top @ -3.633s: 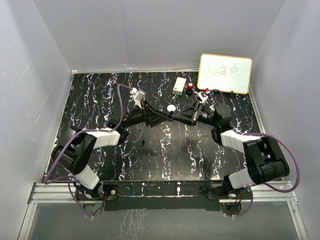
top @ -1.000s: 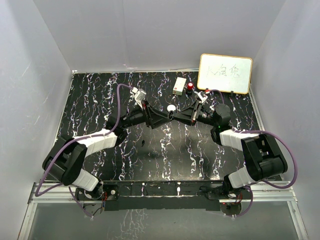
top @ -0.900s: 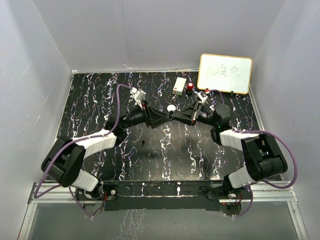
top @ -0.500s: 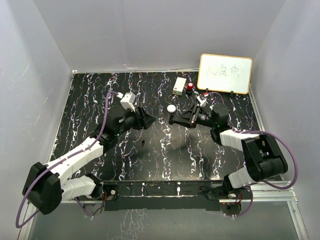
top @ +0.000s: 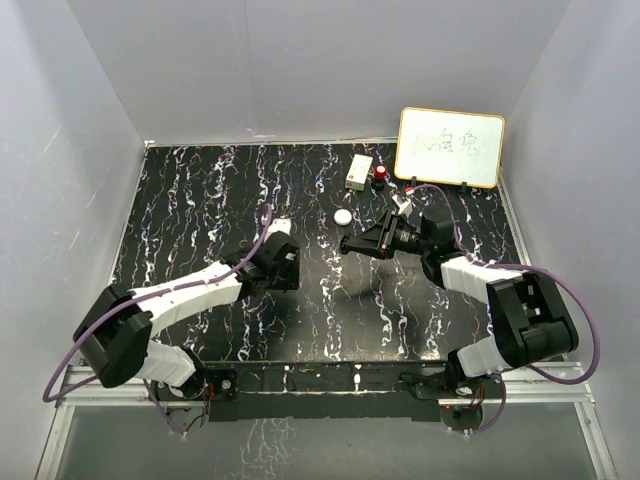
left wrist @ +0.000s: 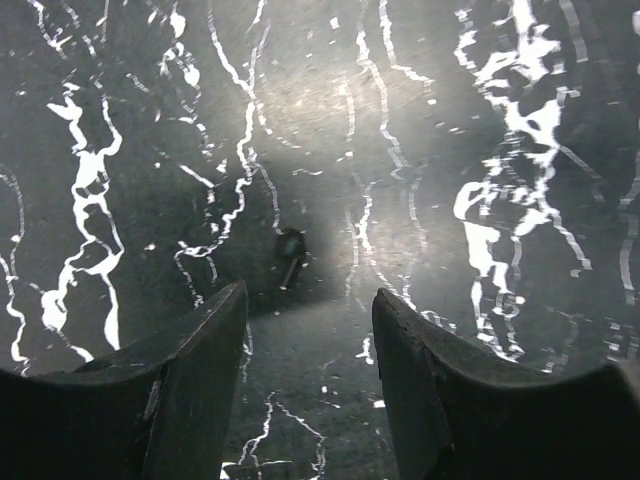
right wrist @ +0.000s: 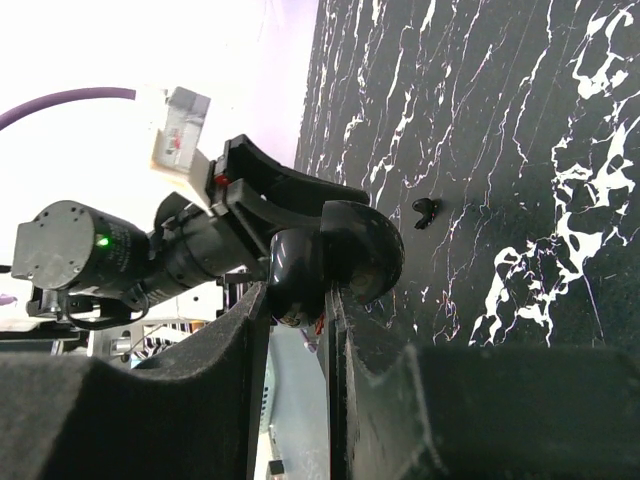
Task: Insert the wireless bluetooth earbuds into the charging case
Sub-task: Pick up the charging case at the center of the board.
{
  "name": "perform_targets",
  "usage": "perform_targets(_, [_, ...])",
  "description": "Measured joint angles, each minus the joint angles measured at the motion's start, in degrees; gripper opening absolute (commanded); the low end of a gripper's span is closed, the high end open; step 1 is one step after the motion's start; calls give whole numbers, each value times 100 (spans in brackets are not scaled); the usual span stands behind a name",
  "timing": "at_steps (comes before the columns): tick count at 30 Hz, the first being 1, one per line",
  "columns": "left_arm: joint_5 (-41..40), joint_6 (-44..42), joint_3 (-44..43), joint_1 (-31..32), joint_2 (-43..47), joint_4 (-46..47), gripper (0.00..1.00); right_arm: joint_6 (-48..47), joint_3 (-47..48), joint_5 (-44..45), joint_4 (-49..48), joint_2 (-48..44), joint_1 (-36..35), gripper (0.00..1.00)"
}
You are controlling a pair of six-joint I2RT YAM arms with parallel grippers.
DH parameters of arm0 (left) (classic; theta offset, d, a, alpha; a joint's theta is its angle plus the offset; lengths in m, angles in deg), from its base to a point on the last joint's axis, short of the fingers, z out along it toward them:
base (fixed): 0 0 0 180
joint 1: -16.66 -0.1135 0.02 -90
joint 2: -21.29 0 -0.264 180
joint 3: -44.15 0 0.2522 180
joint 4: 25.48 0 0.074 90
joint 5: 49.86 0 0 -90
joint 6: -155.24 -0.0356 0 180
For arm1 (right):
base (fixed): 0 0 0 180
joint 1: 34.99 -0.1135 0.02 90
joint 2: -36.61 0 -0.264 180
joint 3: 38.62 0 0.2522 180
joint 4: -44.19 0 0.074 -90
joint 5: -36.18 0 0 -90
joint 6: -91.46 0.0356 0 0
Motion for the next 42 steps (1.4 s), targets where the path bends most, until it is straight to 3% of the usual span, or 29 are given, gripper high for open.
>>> perform_targets(15, [-426,-98,-273,61,-911,-236,50,-11,0,-7,114,-105,0,0])
perform_targets(42, [-308,-267,-529,68,-1554,-87,35,-11,0,-4,114,-105,0,0])
